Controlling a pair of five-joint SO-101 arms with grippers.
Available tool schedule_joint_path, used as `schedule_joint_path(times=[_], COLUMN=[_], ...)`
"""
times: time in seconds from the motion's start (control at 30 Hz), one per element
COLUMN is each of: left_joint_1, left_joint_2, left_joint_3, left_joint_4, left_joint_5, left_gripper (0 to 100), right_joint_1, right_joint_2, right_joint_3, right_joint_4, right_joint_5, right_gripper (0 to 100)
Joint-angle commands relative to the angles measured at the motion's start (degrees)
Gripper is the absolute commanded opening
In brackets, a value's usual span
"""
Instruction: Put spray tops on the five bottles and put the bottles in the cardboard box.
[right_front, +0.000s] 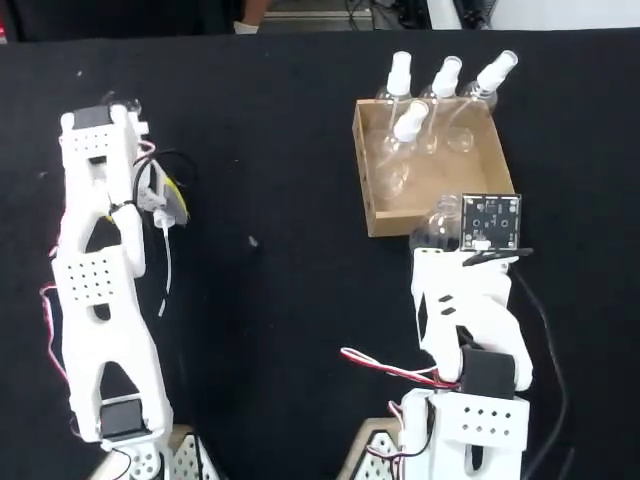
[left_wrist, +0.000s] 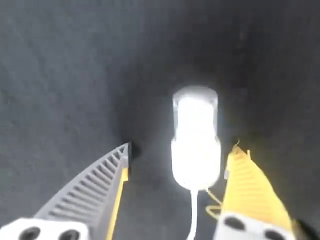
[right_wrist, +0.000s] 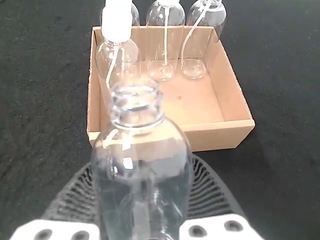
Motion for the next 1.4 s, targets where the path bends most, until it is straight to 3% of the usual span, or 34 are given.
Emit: schedule_joint_path(times=[0.0,0.27,0.5,0.87,0.93,1.07,1.23,1.37], left_joint_1=[2.2,2.8,2.8,2.9,2.9,2.9,4.8,8.4], left_joint_2=[-9.9,-11.3,-10.5,-4.9,-5.4,-4.9,-5.6,-7.6], left_joint_3=[10.4,12.5,3.4,2.2,2.2,2.2,2.2,-2.0], left_joint_4=[-0.2,-8.8,-5.8,-7.5,-7.5,-7.6,-6.5,1.1], left_joint_5=[-1.0,-0.5,-1.0,-1.1,-1.1,-1.1,-0.9,-0.7], left_gripper=[31,31,31,30,26,3,2,3], right_joint_1=[0.7,0.7,0.7,0.7,0.7,0.7,0.7,0.7], right_joint_2=[-1.4,-1.4,-1.4,-1.4,-1.4,-1.4,-1.4,-1.4], right_joint_3=[-0.5,-0.4,-0.4,-0.4,-0.4,-0.4,-0.4,-0.4], right_joint_4=[-1.8,-1.8,-1.8,-1.8,-1.8,-1.8,-1.8,-1.8], right_joint_5=[-0.1,-0.3,-0.3,-0.3,-0.3,-0.3,-0.3,-0.3], right_gripper=[1.1,1.1,1.1,1.1,1.1,1.1,1.1,1.1])
